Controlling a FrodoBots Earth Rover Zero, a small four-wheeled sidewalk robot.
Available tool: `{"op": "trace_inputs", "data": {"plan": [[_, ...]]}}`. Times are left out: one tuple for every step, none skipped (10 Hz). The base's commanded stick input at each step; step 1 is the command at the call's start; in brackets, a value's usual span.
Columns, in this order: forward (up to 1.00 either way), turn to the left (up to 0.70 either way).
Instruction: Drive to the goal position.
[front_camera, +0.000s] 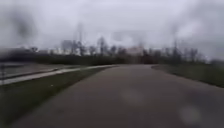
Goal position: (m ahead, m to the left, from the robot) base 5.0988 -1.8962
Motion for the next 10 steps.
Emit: {"op": "trace_inputs", "data": {"plan": [[0.7, 0.0], [0.7, 0.0], [0.7, 0.0], [0.7, 0.0], [0.7, 0.0], [0.7, 0.0], [0.7, 0.0], [0.7, 0.0], [0.7, 0.0], [0.7, 0.0]]}}
